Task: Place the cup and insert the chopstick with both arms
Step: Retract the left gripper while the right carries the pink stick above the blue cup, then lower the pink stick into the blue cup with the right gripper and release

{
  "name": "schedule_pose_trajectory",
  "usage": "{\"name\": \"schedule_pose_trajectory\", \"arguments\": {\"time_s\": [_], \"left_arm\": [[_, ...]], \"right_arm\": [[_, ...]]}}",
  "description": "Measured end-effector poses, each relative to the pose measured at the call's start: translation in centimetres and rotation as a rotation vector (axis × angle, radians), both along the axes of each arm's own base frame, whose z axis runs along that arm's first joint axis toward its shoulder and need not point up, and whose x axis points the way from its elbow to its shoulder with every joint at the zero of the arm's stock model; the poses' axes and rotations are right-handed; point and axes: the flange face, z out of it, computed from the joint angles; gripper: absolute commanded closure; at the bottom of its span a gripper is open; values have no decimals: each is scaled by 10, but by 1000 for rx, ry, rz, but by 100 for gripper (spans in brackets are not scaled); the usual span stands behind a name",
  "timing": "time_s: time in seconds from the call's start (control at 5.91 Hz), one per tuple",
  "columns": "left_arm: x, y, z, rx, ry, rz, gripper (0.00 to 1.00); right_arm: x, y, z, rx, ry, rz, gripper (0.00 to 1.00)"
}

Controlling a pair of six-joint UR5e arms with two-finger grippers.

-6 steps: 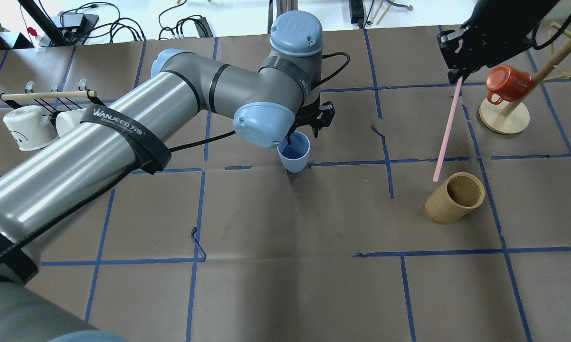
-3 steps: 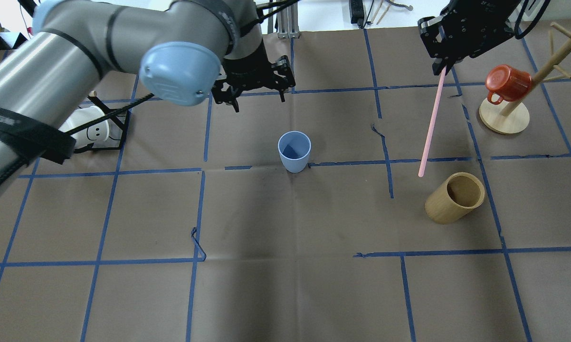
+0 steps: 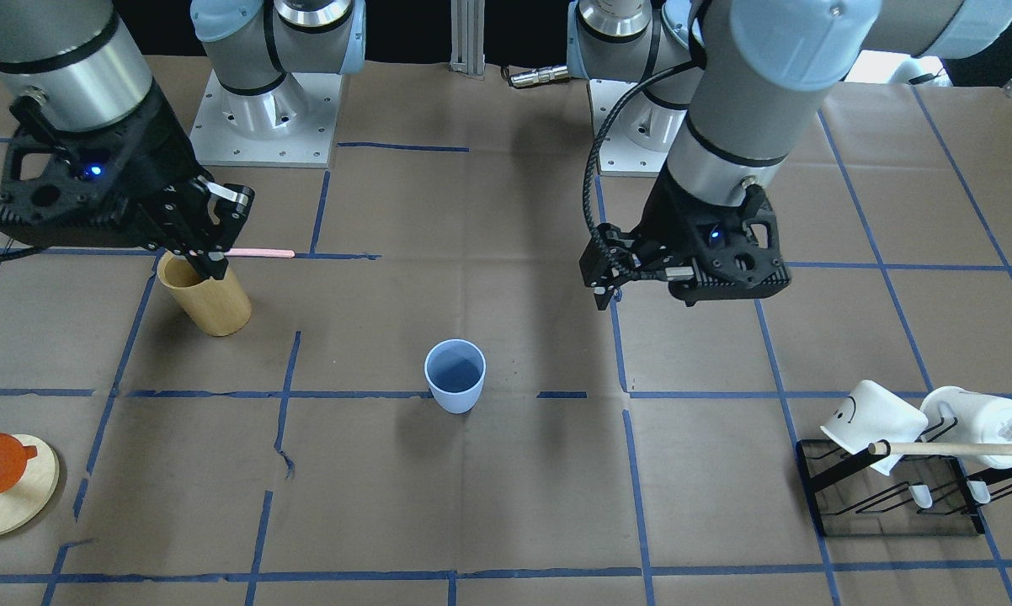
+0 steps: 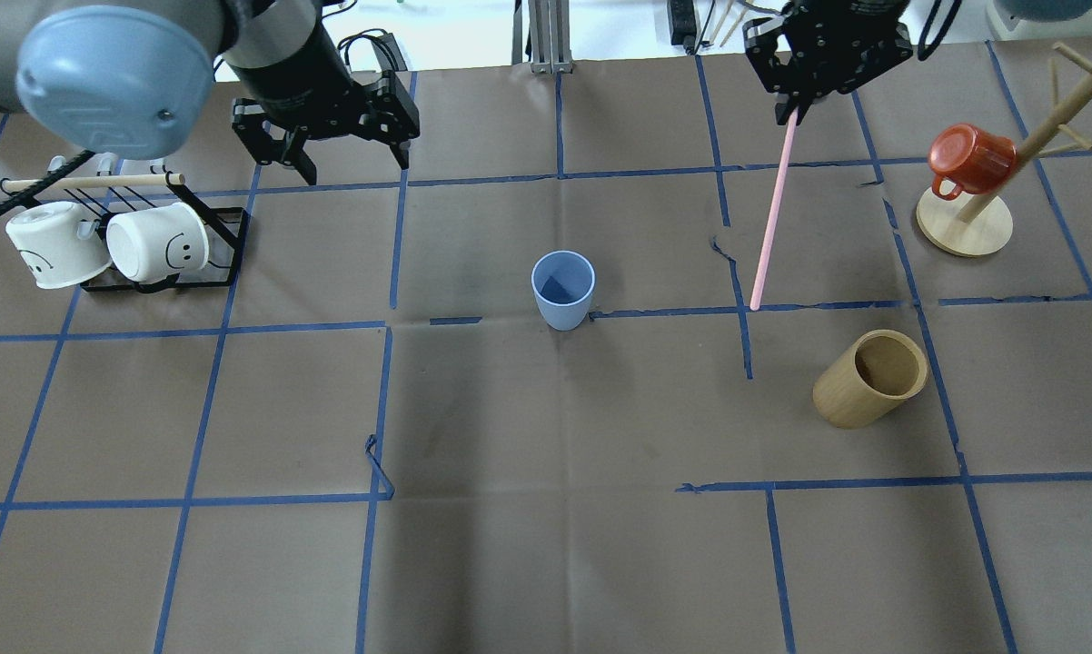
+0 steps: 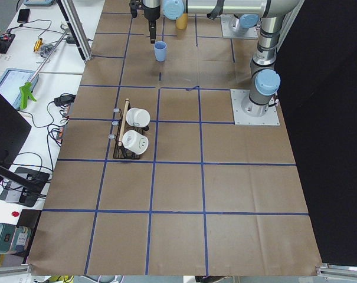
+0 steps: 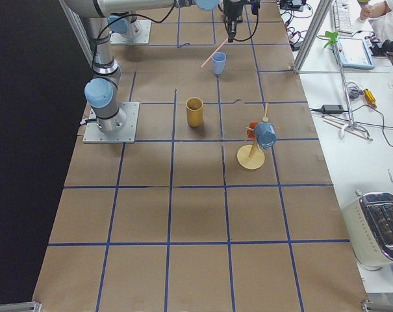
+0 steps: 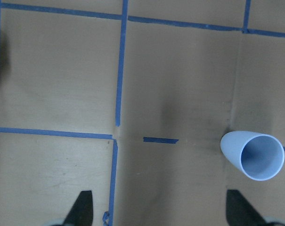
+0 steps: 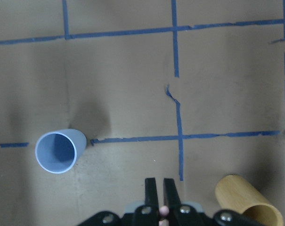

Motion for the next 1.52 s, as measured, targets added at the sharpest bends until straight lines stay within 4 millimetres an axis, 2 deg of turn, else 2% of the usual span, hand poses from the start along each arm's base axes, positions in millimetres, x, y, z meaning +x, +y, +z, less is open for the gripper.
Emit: {"name": "schedule_pose_trajectory", "arguments": {"time_s": [0.34, 0.51, 0.68, 1.02, 1.35, 1.52], "left_arm": [[35, 26, 21, 16, -26, 22, 1], [40, 31, 22, 22, -53, 26, 1], [41, 33, 20, 27, -64, 19, 1], [40, 33, 13, 35, -64, -29, 1], [39, 35, 13, 34, -67, -34, 1], [39, 36, 14, 34, -69, -34, 1]], "right_arm": [[91, -38, -11, -39, 11, -60, 93], [130, -52, -25, -48, 10, -82, 93], [154, -62, -45, -53, 11, -89, 93], [172, -70, -85, -47, 12, -107, 93], [174, -65, -119, -47, 12, -111, 93], [173, -61, -127, -37, 21, -108, 89]]}}
